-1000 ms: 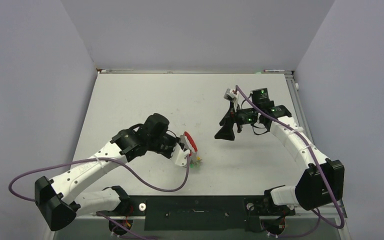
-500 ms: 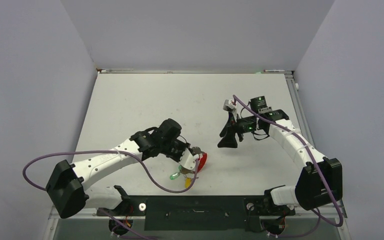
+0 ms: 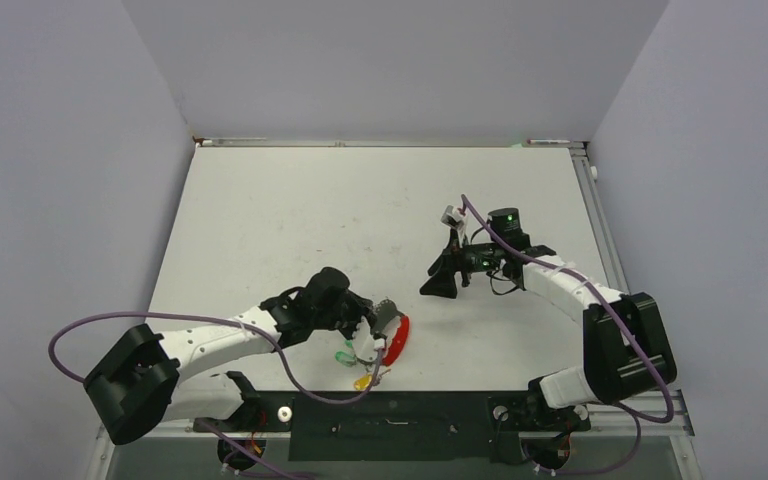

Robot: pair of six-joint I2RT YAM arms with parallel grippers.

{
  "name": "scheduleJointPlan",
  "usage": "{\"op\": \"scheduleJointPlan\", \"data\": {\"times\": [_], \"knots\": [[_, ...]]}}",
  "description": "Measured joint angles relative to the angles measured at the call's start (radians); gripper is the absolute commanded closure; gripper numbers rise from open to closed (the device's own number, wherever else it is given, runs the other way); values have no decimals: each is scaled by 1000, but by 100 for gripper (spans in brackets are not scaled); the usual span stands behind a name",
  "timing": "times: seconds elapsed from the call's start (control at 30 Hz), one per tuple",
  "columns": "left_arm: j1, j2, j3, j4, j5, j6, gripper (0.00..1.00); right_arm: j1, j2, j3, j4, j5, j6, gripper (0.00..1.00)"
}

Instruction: Remove the keys from the keyring

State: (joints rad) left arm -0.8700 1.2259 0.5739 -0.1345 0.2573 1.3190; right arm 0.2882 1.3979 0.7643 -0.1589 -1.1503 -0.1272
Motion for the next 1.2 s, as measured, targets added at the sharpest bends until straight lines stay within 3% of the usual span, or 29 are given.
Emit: {"op": "scheduleJointPlan", "data": {"times": [0.4, 0.73, 0.97, 1.2], "knots": [[2, -94, -149, 346, -10, 188, 100, 106, 133, -38, 264, 24, 111, 27], [3, -158, -214, 424, 13, 239, 100, 132, 130, -92, 403, 26, 121, 32], [8, -166, -285, 526, 54, 282, 100, 132, 119, -41, 348, -6, 23, 31], [9, -167, -327, 620, 97, 356, 100, 140, 118, 23, 307, -34, -58, 43]]}}
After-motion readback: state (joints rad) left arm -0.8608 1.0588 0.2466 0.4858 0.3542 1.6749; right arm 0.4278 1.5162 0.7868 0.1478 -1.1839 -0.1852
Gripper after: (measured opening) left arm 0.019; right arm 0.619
